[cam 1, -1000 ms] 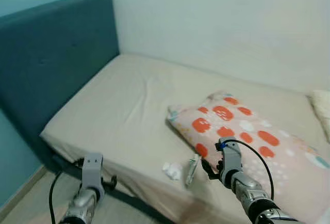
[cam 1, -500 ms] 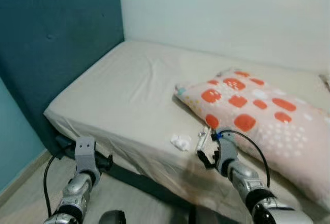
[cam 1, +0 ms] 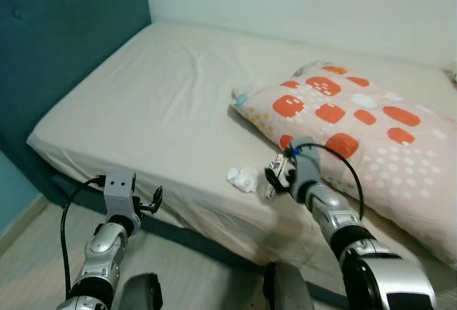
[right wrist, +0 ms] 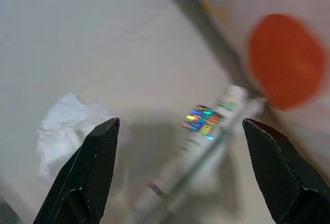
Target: Clean up the room
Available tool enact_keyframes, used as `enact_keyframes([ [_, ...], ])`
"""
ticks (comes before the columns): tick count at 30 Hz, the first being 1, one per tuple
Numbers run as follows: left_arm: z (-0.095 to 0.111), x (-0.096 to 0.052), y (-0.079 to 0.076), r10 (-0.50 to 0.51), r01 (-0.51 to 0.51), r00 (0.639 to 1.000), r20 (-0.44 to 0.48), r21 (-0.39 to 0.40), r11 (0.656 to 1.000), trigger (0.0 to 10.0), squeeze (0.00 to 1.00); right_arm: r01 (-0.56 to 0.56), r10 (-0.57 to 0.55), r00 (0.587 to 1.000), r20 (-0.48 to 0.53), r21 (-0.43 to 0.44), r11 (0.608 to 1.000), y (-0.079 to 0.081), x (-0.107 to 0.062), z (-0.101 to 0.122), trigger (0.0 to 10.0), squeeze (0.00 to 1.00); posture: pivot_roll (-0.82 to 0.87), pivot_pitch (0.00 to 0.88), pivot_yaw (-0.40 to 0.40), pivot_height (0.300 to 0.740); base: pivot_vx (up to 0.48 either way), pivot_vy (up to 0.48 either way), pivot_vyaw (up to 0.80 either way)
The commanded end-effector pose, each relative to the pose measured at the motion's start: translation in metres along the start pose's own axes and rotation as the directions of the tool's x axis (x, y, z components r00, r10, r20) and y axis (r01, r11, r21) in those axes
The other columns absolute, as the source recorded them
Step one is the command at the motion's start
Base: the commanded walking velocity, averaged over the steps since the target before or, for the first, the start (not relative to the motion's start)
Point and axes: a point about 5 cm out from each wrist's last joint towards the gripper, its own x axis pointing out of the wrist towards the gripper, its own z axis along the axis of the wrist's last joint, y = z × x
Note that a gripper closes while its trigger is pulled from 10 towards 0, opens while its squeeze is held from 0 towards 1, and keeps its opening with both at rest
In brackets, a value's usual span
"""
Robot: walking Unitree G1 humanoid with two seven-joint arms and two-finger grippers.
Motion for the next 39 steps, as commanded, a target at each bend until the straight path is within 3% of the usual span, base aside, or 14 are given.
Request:
enact_keyframes([
  [1, -0.002, -0.004, 0.003, 0.004, -0.004, 1.0, 0.0, 0.002, 1.0, 10.0, 0.0, -0.004, 0.004, 1.0, -0.014, 0.0, 1.0, 0.003, 0.0, -0.005, 10.0, 0.0, 0.1, 0.198, -0.076, 0.506, 0.0, 0.0, 0.0],
  [5, 0.008, -0.011, 0.003, -0.014, 0.012, 0.998, 0.063, 0.027, 1.0, 10.0, 0.0, -0.076, 0.077, 0.996, -0.055, 0.024, 0.997, 0.035, 0.008, -0.008, 10.0, 0.0, 0.13, 0.256, -0.085, 0.506, 0.0, 0.0, 0.0],
  [9, 0.012, -0.014, 0.001, -0.024, 0.021, 0.997, 0.079, 0.035, 0.999, 10.0, 0.0, -0.081, 0.075, 0.989, -0.126, -0.043, 0.996, 0.048, 0.01, -0.015, 10.0, 0.0, 0.13, 0.277, -0.084, 0.506, 0.0, 0.0, 0.0],
  [14, 0.015, -0.016, -0.004, -0.044, 0.04, 0.995, 0.086, 0.041, 0.998, 10.0, 0.0, -0.073, 0.065, 0.985, -0.159, -0.046, 0.996, 0.056, 0.011, -0.018, 10.0, 0.0, 0.13, 0.29, -0.083, 0.506, 0.0, 0.0, 0.0],
  [15, 0.015, -0.018, -0.008, -0.062, 0.058, 0.994, 0.085, 0.05, 0.997, 10.0, 0.0, -0.069, 0.054, 0.983, -0.176, -0.079, 0.995, 0.059, 0.011, -0.022, 10.0, 0.0, 0.13, 0.292, -0.086, 0.506, 0.0, 0.0, 0.0],
  [24, 0.015, -0.024, -0.013, -0.074, 0.07, 0.995, 0.067, 0.053, 0.996, 10.0, 0.0, -0.046, 0.018, 0.98, -0.2, -0.136, 0.99, 0.057, 0.009, -0.029, 10.0, 0.0, 0.13, 0.291, -0.085, 0.506, 0.0, 0.0, 0.0],
  [25, 0.014, -0.024, -0.013, -0.075, 0.072, 0.995, 0.062, 0.053, 0.996, 10.0, 0.0, -0.038, 0.01, 0.98, -0.197, -0.138, 0.99, 0.056, 0.009, -0.029, 0.0, 0.0, 0.13, 0.287, -0.085, 0.506, 0.0, 0.0, 0.0],
  [39, 0.016, -0.02, -0.023, -0.087, 0.085, 0.995, 0.048, 0.038, 0.996, 10.0, 0.0, 0.009, -0.027, 0.991, -0.13, -0.135, 0.991, 0.047, 0.012, -0.013, 0.0, 0.0, 0.12, 0.252, -0.095, 0.506, 0.0, 0.0, 0.0],
])
